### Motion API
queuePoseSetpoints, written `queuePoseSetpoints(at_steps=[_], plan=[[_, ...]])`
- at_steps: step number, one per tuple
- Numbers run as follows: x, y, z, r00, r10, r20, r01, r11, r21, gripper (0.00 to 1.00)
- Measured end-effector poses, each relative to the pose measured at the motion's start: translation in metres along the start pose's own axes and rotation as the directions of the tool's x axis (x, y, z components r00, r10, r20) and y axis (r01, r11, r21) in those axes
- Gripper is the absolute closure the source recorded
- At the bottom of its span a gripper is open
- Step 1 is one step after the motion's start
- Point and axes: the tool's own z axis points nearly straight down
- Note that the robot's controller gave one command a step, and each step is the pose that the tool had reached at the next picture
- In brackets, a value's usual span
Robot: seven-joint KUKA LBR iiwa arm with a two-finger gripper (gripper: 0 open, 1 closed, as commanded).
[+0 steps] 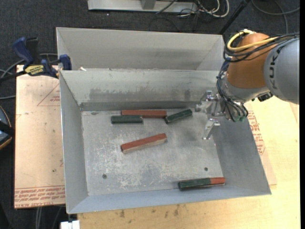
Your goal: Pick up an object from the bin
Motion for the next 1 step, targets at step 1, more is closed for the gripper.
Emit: queuePoseSetpoints(at_steps=[1], plan=[[0.0045, 0.0605, 0.0119, 0.999, -0.044, -0.013, 0.044, 0.999, -0.003, 0.00]])
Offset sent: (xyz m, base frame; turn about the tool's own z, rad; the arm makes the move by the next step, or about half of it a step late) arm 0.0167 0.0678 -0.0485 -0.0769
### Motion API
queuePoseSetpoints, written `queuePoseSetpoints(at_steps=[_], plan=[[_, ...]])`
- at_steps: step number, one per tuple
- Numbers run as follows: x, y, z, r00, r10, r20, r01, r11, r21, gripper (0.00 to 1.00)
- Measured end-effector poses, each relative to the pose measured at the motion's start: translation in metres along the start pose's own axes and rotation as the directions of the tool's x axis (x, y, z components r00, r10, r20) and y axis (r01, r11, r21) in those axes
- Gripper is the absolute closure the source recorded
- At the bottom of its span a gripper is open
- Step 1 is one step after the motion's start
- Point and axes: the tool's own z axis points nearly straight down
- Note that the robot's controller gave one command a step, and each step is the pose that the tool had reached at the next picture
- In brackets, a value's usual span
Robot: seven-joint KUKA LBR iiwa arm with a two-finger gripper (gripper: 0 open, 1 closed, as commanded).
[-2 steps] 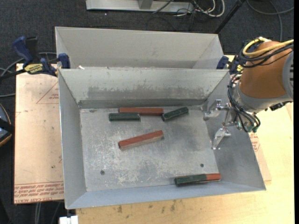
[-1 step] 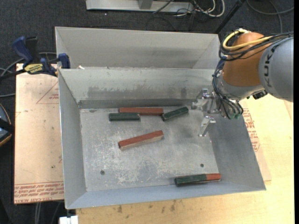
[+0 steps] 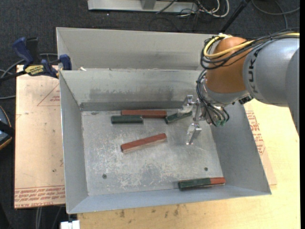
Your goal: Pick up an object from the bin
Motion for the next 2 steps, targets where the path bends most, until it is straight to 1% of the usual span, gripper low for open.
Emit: queuePoseSetpoints(at_steps=[1, 2], plan=[[-0.019, 0.017, 0.024, 0.999, -0.030, 0.013, 0.030, 1.000, -0.002, 0.00], [-0.026, 0.040, 0.029, 1.000, -0.012, 0.014, 0.012, 1.000, 0.006, 0.00]])
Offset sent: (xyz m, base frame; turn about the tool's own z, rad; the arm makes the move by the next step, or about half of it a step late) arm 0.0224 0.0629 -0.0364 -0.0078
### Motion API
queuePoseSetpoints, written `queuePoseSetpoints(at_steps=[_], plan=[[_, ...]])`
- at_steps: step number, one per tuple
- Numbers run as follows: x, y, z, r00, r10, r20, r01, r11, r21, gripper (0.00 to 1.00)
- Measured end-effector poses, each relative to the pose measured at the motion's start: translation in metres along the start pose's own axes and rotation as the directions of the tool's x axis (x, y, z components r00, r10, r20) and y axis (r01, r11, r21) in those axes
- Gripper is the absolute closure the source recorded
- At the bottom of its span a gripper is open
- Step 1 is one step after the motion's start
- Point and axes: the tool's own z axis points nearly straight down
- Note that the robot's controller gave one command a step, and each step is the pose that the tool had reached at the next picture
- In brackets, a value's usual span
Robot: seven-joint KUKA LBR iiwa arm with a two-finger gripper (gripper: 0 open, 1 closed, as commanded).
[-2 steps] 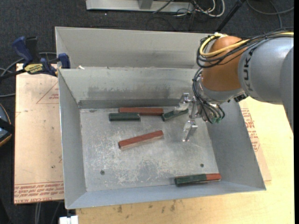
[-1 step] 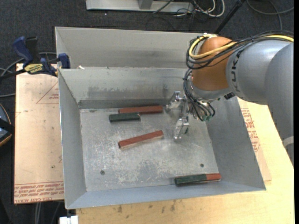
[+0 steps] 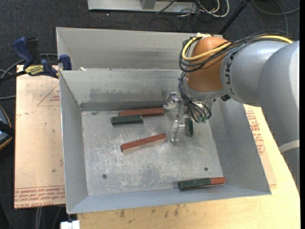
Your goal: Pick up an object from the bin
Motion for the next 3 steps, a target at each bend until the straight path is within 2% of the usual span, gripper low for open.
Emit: queuePoseSetpoints(at_steps=[1, 2, 3], plan=[[0.033, 0.089, -0.008, 1.000, 0.017, -0.012, -0.017, 1.000, -0.007, 1.00], [0.033, 0.089, -0.008, 1.000, 0.017, -0.012, -0.017, 1.000, -0.007, 1.00], [0.037, 0.094, -0.094, 1.000, 0.024, -0.014, -0.024, 1.000, -0.006, 0.00]])
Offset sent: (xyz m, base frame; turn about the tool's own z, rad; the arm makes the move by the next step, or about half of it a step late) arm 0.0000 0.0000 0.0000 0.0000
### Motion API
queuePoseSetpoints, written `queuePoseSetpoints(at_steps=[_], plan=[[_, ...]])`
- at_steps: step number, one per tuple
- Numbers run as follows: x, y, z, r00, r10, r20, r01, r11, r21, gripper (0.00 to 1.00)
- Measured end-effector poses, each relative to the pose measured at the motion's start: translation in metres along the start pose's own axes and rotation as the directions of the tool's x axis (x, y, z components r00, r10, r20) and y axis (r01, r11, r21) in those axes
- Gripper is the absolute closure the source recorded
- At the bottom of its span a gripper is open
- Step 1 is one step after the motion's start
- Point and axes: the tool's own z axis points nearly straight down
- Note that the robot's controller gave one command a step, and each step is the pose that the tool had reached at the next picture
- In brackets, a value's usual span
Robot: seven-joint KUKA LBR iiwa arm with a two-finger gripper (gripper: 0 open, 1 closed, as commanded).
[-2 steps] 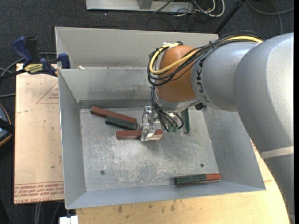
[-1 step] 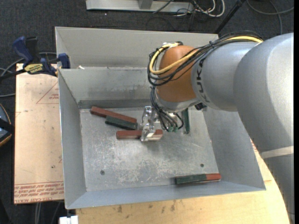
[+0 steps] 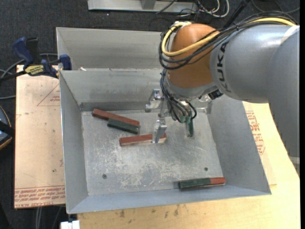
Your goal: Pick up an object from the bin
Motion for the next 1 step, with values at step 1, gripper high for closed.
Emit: queuePoseSetpoints(at_steps=[1], plan=[[0.0034, 0.0053, -0.0687, 1.000, 0.005, 0.001, -0.005, 1.000, 0.000, 0.00]])
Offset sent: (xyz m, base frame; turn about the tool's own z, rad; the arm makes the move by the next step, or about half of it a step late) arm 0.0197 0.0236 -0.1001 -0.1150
